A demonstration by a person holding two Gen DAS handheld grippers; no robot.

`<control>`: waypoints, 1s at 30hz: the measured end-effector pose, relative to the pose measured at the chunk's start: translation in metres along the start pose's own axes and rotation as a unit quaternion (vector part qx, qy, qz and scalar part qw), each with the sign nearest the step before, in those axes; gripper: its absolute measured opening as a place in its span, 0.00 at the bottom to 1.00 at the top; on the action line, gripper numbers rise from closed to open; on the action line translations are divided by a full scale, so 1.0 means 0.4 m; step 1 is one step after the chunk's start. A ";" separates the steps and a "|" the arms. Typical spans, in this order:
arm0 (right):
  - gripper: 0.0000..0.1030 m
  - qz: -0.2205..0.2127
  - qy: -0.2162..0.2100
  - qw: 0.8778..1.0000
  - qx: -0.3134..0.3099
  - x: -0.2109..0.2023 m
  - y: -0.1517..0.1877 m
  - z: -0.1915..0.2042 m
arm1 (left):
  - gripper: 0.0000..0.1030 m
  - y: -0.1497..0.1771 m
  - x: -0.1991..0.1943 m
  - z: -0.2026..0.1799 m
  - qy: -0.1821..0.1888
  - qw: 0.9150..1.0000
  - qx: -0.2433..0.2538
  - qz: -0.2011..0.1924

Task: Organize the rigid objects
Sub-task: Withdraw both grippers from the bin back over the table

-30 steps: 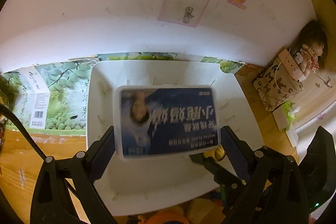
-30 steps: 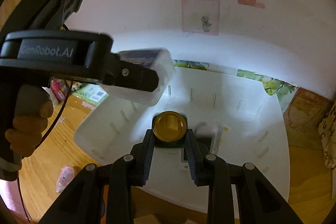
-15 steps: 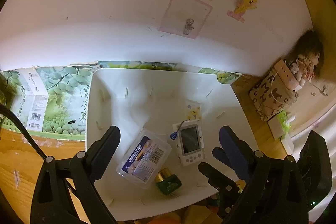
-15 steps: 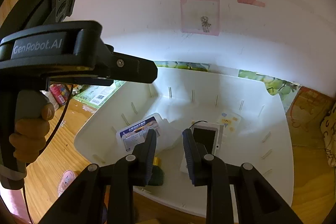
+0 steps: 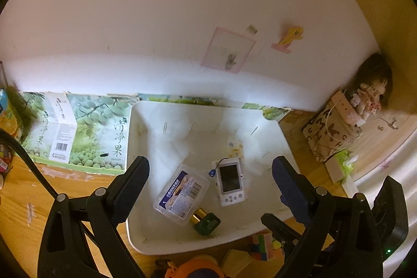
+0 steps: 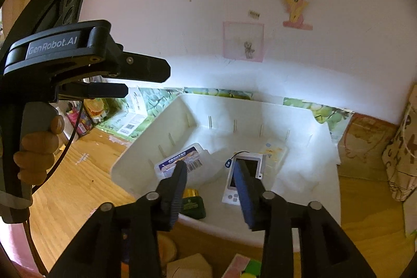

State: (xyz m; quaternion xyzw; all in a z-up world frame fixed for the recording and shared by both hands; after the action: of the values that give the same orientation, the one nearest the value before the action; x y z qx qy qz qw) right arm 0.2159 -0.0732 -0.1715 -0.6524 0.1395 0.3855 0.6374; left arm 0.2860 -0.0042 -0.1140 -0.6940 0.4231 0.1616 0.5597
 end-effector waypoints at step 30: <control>0.78 -0.012 0.022 1.000 0.016 -0.308 0.175 0.107 | 0.93 0.239 -0.333 -0.035 -0.046 0.996 0.013 -0.073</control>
State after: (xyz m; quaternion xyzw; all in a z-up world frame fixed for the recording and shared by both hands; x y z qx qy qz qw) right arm 0.0730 -0.0815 -0.1338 -0.6520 0.1520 0.3607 0.6493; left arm 0.1306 0.0356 -0.0779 -0.7076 0.3468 0.1466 0.5979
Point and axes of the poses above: each gripper's, at about its wrist camera, not at the fingertips, and x roughly the way its jaws point, z to its left, y to its underside, the point moved 10 cm from there along x, roughly the way its jaws point
